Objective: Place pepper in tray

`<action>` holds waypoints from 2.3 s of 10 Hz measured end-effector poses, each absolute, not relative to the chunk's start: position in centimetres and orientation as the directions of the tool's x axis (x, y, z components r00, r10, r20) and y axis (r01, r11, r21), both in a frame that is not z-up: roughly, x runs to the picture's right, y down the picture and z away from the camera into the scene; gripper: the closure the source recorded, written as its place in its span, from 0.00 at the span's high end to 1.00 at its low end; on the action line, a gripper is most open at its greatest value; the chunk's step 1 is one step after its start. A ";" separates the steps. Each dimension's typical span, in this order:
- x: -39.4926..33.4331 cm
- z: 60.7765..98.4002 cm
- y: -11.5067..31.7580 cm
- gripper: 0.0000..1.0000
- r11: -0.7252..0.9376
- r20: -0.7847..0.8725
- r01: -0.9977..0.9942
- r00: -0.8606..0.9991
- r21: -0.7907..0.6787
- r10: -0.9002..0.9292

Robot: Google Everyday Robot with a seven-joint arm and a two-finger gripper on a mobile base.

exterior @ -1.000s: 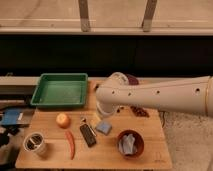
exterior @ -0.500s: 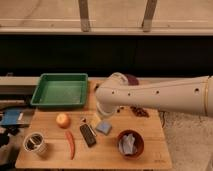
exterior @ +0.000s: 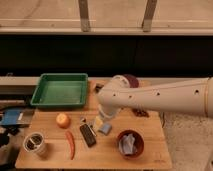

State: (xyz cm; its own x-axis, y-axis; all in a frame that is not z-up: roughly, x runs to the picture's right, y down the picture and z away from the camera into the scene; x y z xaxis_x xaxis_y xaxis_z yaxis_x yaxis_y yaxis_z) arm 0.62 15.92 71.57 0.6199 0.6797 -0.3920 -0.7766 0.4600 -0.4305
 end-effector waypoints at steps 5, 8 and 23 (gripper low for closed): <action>-9.6 72.8 16.2 0.80 0.568 -0.324 -0.658 0.745 -0.494 0.583; -15.3 72.8 17.4 0.80 0.628 -0.261 -0.550 0.828 -0.550 0.497; -19.9 75.9 23.1 0.80 0.587 -0.251 -0.493 0.859 -0.642 0.446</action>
